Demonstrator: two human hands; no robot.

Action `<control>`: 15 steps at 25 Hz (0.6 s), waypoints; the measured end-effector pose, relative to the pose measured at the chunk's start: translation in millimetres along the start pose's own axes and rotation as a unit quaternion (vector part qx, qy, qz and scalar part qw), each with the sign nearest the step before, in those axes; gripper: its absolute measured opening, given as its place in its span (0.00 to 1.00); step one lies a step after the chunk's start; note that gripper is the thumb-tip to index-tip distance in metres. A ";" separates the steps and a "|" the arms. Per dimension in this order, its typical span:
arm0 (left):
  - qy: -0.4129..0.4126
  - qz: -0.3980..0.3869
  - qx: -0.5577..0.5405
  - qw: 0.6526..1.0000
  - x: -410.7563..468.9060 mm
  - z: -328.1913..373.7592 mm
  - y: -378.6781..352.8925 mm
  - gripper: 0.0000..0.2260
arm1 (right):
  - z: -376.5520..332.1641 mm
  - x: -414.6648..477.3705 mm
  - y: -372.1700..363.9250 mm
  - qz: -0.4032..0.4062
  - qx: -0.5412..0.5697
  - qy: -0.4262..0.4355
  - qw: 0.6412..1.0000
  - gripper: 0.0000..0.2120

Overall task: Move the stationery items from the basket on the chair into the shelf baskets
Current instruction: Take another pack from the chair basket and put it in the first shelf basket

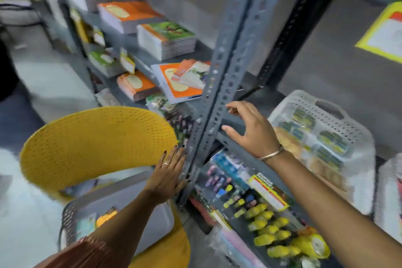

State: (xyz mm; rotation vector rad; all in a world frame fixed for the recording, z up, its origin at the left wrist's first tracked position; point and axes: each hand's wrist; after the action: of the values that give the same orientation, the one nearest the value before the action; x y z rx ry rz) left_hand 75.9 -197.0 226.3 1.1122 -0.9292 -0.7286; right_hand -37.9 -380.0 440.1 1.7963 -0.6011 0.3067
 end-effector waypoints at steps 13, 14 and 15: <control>0.233 -0.166 -0.012 0.958 -287.0 -88.1 -111.0 0.38 | -83.7 -134.5 -359.6 -0.482 0.036 0.101 0.870 0.28; 0.237 -0.171 -0.010 0.956 -297.6 -87.5 -119.2 0.38 | -88.6 -149.7 -377.0 -0.508 0.026 0.117 0.853 0.28; 0.237 -0.174 -0.012 0.956 -305.2 -86.6 -128.1 0.38 | -93.6 -163.0 -392.7 -0.528 0.018 0.132 0.839 0.28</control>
State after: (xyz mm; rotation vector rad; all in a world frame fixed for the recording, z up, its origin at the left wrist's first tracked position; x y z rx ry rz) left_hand 13.6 64.2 14.3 1.3699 -0.3200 -0.7066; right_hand 48.4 -169.5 68.8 1.8106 0.6275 -0.2049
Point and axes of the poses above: each hand's wrist, its own x-axis towards the middle knuckle, its own y-axis out of the back of the hand, z = x × y, and after that the axes turned 8 degrees about z, right-handed
